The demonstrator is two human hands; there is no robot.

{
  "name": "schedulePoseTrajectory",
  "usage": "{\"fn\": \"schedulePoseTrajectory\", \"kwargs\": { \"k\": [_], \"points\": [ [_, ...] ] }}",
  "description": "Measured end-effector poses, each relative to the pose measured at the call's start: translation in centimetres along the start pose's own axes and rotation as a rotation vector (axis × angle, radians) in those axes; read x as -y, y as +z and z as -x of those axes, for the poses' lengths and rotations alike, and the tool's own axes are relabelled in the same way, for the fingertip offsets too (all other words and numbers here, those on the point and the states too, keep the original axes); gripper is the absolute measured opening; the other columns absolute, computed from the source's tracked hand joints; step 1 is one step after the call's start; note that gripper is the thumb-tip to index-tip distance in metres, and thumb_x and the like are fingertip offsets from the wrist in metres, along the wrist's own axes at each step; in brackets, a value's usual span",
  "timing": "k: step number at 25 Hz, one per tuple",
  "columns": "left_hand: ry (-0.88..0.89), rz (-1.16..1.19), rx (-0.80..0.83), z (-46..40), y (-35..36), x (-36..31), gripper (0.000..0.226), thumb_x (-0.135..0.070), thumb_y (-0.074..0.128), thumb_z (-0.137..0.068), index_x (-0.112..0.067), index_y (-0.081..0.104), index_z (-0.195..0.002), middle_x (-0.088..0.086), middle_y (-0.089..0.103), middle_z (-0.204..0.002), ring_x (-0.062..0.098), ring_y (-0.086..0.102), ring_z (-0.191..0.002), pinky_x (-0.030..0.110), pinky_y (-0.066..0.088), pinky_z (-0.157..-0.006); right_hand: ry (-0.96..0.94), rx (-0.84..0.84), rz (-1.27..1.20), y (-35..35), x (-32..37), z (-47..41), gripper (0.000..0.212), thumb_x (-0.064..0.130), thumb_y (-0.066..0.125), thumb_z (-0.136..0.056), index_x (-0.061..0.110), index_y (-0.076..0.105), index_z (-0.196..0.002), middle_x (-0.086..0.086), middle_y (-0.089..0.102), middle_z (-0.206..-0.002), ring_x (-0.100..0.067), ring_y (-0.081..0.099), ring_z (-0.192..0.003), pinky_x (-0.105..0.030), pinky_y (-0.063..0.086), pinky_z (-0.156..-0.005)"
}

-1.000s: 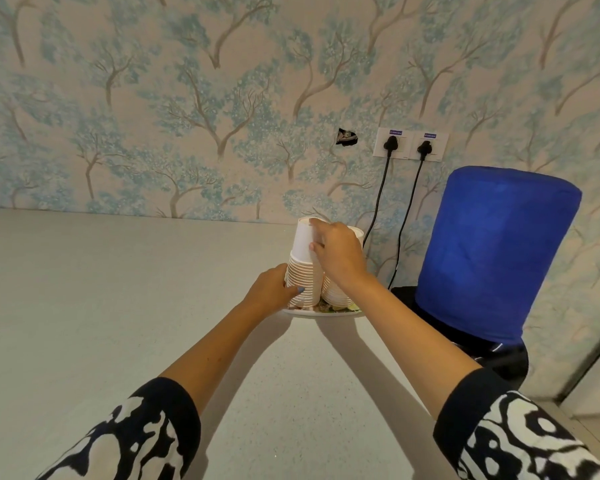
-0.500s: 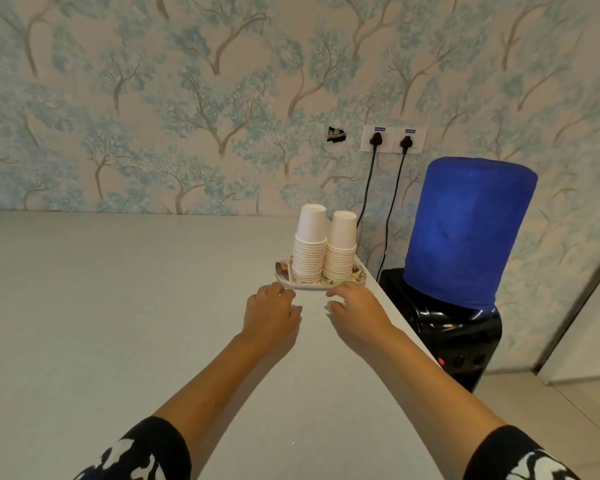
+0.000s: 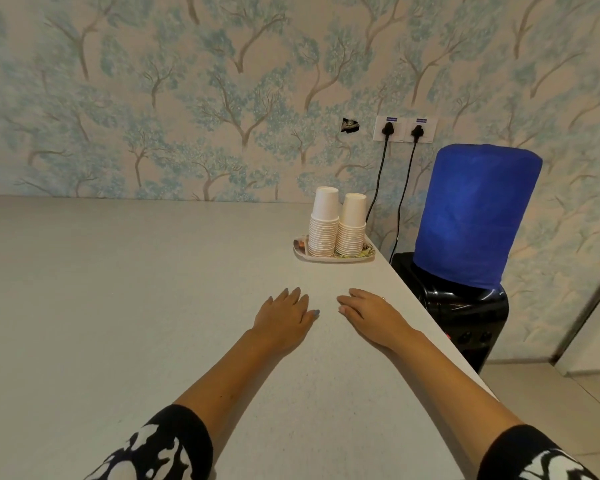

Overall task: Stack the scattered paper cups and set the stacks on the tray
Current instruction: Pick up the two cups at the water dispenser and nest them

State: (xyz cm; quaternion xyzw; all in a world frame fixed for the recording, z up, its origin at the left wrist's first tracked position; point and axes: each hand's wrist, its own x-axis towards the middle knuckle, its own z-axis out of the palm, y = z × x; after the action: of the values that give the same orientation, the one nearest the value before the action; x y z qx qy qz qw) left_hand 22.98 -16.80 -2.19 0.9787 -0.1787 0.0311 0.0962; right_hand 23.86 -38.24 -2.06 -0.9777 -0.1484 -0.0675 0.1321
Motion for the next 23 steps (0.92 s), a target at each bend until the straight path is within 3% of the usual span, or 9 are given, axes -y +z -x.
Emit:
{"fn": "schedulePoseTrajectory", "kwargs": {
  "k": [11, 16, 20, 23],
  "points": [
    [-0.08, 0.03, -0.024, 2.6, 0.2, -4.2, 0.053, -0.044, 0.02, -0.101, -0.017, 0.036, -0.143, 0.006, 0.022, -0.157, 0.028, 0.014, -0.145, 0.049, 0.014, -0.116, -0.115, 0.02, -0.007, -1.7, -1.6, 4.7, 0.044, 0.041, 0.033, -0.101, 0.023, 0.045, -0.139, -0.006, 0.041, -0.147, -0.024, 0.036, -0.135, -0.038, 0.032, -0.109],
    [-0.066, 0.027, -0.044, 2.6, 1.5, -12.0, 0.048, -0.043, 0.023, -0.101, -0.017, 0.045, -0.135, 0.006, 0.031, -0.153, 0.029, 0.02, -0.143, 0.051, 0.02, -0.112, -0.214, 0.016, -0.003, -3.2, -5.6, 8.6, 0.045, 0.04, 0.033, -0.101, 0.021, 0.045, -0.139, -0.008, 0.04, -0.148, -0.023, 0.034, -0.136, -0.039, 0.031, -0.109],
    [-0.082, 0.026, -0.054, 1.7, 2.8, -17.6, 0.049, -0.042, 0.021, -0.101, -0.019, 0.041, -0.139, 0.006, 0.03, -0.153, 0.03, 0.02, -0.143, 0.052, 0.02, -0.111, -0.283, -0.012, -0.018, -4.4, -8.9, 11.2, 0.042, 0.039, 0.034, -0.1, 0.017, 0.052, -0.132, -0.012, 0.05, -0.134, -0.027, 0.043, -0.125, -0.044, 0.039, -0.101],
    [-0.133, 0.017, -0.025, 0.7, 3.5, -22.1, 0.047, -0.041, 0.023, -0.1, -0.018, 0.042, -0.136, 0.01, 0.032, -0.151, 0.033, 0.024, -0.14, 0.052, 0.023, -0.109, -0.247, -0.029, -0.094, -4.9, -13.0, 13.4, 0.043, 0.04, 0.036, -0.099, 0.019, 0.05, -0.133, -0.009, 0.044, -0.142, -0.024, 0.038, -0.133, -0.045, 0.035, -0.106]
  ]
}}
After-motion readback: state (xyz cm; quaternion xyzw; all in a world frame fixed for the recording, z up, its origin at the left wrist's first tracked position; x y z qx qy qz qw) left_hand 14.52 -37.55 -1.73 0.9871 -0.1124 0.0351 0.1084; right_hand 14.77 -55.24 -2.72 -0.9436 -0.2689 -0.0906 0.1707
